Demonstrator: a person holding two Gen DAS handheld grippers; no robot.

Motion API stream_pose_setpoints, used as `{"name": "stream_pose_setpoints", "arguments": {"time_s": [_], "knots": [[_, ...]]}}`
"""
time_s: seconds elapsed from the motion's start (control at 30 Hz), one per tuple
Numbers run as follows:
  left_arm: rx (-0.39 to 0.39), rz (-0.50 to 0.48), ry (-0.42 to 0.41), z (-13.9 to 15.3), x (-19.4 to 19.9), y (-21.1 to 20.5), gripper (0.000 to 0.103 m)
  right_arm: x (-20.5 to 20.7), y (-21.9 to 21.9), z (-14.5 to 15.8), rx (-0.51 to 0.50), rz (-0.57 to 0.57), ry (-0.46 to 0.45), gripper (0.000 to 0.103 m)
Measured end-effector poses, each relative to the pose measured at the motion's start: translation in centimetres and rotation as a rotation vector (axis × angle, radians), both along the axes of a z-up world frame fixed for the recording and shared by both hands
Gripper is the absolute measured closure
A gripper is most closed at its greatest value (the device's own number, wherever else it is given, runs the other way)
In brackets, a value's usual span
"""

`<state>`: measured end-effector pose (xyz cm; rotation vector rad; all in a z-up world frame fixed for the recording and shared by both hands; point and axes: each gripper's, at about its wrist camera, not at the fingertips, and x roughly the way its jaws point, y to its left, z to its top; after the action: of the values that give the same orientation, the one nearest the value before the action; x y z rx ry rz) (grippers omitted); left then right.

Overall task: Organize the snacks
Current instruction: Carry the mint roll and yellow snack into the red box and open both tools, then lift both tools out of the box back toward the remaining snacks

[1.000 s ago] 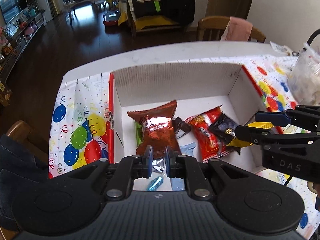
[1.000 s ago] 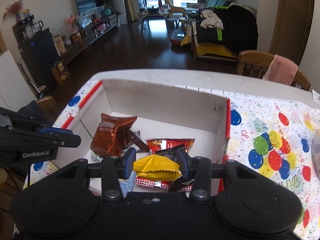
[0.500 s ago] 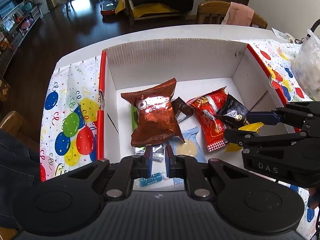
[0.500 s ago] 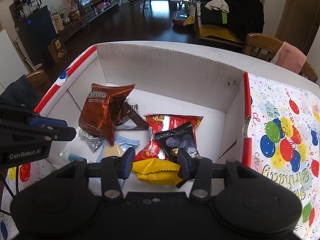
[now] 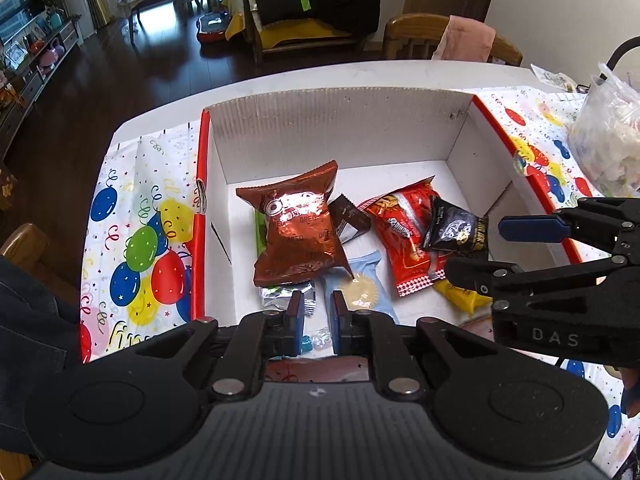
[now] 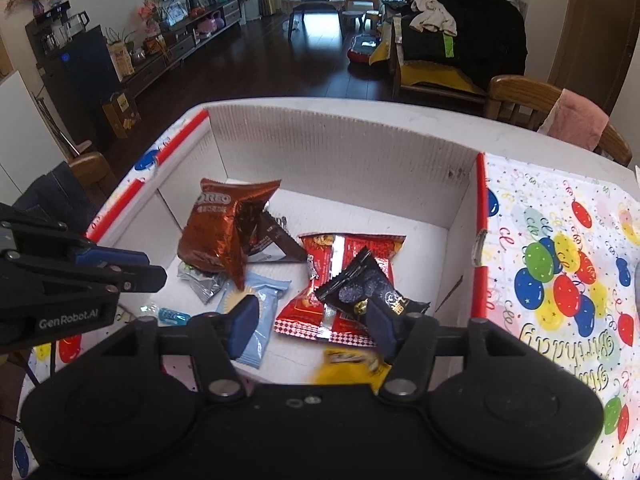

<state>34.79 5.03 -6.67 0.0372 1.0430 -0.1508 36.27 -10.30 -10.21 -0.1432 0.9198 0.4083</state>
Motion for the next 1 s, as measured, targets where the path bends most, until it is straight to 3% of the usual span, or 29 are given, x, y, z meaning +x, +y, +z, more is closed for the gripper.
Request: {"name": "stream_pose_setpoints", "arguments": {"time_s": [0.33, 0.5, 0.67, 0.73, 0.8, 0.87, 1.0], "knots": [[-0.019, -0.001, -0.045, 2.2, -2.4, 0.3, 0.089, -3.1, -0.7, 3.1, 0.059, -0.002, -0.067, 0.036], [-0.037, -0.008, -0.075, 3.4, -4.1, 0.6, 0.077, -4.8, -0.6, 4.3, 0.082, 0.001, -0.099, 0.031], [-0.049, -0.019, -0.104, 4.5, -6.0, 1.0, 0.075, -6.8, -0.6, 5.3, 0.101, 0.005, -0.128, 0.024], [-0.054, -0.017, -0.114, 4.9, -6.8, 1.2, 0.07, -7.6, -0.6, 5.6, 0.108, 0.009, -0.139, 0.022], [-0.065, -0.018, -0.13, 5.3, -7.7, 1.5, 0.048, -8.4, -0.6, 6.0, 0.11, 0.012, -0.153, 0.019], [-0.072, -0.013, -0.16, 5.7, -8.7, 1.9, 0.036, -9.2, -0.7, 6.2, 0.116, 0.017, -0.161, 0.017], [-0.087, -0.009, -0.171, 6.1, -10.1, 2.5, 0.036, -10.5, -0.8, 6.4, 0.125, 0.021, -0.173, 0.015]]}}
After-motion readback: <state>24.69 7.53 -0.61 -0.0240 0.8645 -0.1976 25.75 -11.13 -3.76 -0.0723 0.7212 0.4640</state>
